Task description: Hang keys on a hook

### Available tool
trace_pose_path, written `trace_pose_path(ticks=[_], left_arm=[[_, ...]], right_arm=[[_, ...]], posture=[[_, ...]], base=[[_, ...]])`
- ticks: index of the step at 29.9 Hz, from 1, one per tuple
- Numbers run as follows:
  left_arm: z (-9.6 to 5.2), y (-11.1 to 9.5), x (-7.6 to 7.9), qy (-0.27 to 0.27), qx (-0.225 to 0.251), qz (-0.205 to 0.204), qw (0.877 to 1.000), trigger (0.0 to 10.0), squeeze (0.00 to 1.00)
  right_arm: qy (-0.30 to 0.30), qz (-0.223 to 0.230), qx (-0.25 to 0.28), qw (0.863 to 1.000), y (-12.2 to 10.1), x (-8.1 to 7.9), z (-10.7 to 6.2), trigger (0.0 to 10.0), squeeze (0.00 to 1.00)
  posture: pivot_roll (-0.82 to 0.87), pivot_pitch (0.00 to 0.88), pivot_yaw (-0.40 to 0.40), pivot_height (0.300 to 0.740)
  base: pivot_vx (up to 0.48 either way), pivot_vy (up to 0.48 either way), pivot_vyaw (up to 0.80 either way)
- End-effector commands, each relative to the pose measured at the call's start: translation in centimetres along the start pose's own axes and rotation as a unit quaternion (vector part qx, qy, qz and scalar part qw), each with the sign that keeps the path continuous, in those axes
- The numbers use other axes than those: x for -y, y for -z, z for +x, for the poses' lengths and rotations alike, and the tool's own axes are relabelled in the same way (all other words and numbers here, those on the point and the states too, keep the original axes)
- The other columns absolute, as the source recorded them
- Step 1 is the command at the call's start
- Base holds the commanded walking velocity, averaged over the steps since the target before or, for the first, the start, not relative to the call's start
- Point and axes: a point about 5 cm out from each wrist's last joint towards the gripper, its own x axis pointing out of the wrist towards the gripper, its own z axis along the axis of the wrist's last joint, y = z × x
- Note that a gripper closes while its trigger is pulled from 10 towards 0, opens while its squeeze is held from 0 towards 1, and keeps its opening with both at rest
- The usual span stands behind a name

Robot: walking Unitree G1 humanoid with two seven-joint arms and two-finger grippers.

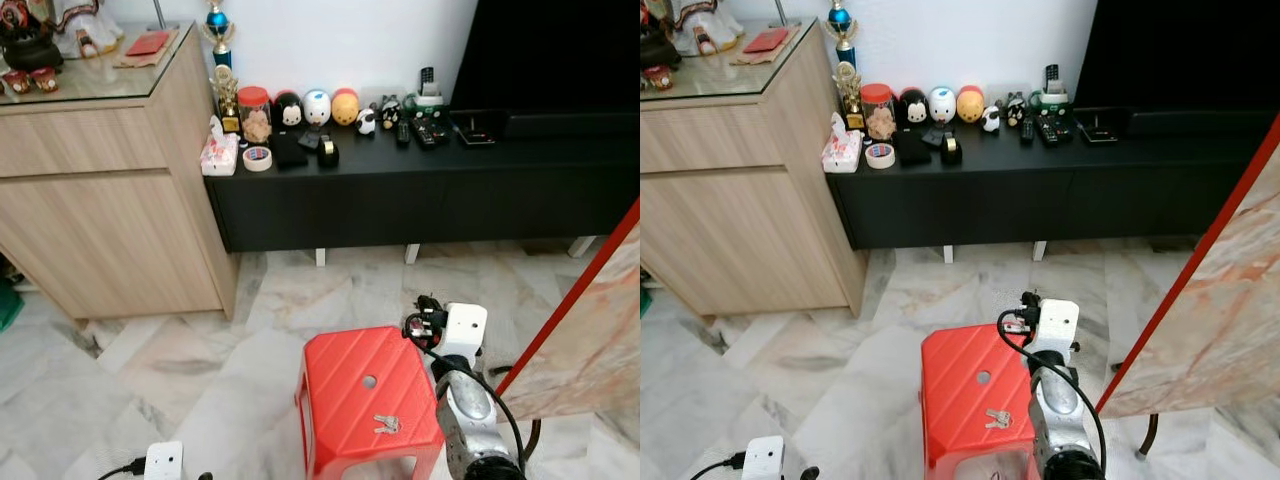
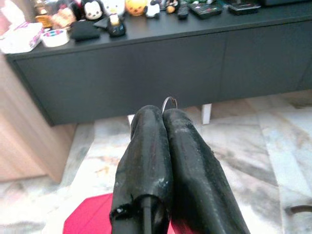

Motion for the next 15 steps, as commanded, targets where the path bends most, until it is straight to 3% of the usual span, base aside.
trace_pose_path(ticks=[1, 15], left_arm=[[-0.19, 0.75, -0.2, -0.001, -0.016, -0.003, 1.0, 10.0, 0.0], [-0.27, 1.04, -0.2, 0.004, -0.02, -0.003, 1.0, 10.0, 0.0]], right_arm=[[-0.002, 0.0, 0.009, 1.0, -0.52, -0.21, 0.26, 10.0, 0.0], [-0.001, 0.001, 0.007, 1.0, -0.41, -0.35, 0.21, 10.0, 0.0]], posture=[[0.04, 0.029, 0.016, 0.74], [0.04, 0.038, 0.018, 0.74]], base=[[-0.296, 0.0, 0.0], [-0.3, 0.0, 0.0]])
